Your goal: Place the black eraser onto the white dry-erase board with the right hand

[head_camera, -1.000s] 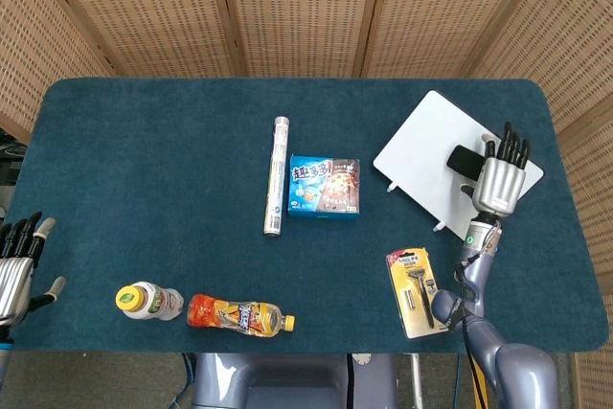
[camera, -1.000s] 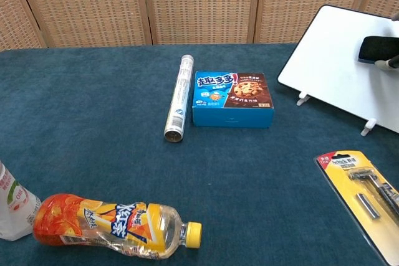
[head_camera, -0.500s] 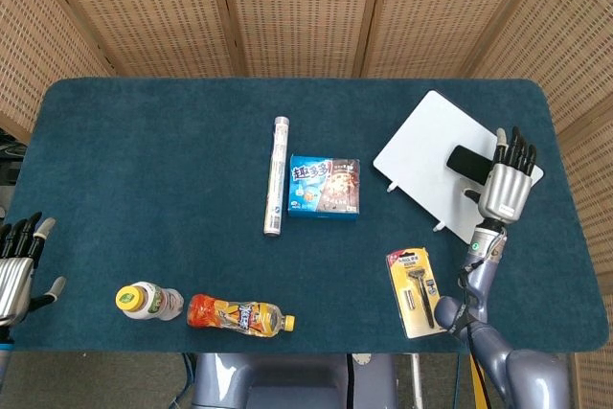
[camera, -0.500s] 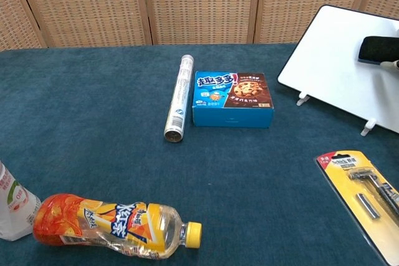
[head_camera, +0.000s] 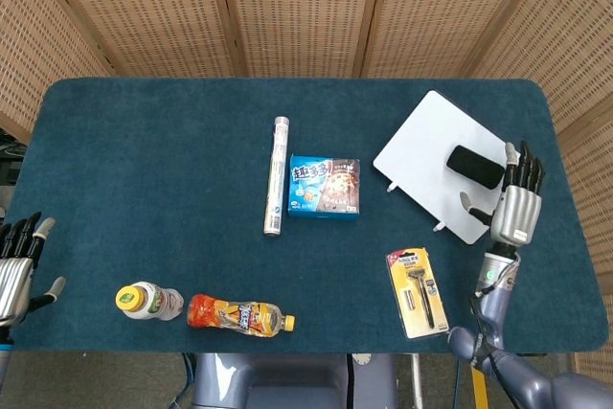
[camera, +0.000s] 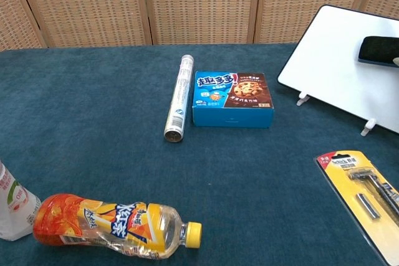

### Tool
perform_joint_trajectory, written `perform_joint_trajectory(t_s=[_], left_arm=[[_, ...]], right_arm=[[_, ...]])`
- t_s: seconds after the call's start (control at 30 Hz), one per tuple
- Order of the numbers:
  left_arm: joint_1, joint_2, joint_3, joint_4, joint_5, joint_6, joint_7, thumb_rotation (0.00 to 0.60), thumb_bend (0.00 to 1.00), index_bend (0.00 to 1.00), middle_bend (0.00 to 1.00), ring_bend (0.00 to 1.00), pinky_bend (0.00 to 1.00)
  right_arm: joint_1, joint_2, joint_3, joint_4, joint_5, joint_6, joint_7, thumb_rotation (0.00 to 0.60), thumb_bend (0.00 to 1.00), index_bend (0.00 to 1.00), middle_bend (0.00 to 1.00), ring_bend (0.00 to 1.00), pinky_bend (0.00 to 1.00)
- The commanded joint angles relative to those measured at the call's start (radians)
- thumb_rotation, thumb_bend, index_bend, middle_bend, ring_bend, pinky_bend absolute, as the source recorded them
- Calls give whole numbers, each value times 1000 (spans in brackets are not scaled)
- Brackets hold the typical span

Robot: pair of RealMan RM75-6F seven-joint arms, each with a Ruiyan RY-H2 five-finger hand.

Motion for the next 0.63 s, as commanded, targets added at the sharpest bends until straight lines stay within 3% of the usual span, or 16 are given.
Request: perform_joint_trajectory(t_s=[0.03,0.13,0.33,0.63], left_arm=[[1,0,0,0,3,3,-2,600,290,0,0,0,0],[3,1,2,1,10,9,-4,600,273,0,0,0,0],[5,0,1,0,15,16,-3,600,269,0,0,0,0],[4,-1,-2,1,9,11,-4,600,270,0,0,0,0]], right_arm=[[-143,190,-141,-246,-123,60,75,600,58,0,0,0,0],[-193,291,-197,-340,-168,64,68,600,41,0,0,0,0],[-253,420,-269,-393,-212,51,64,600,2,0,0,0,0],[-312,493,-317,-363,-271,85,65,600,2,0,0,0,0]])
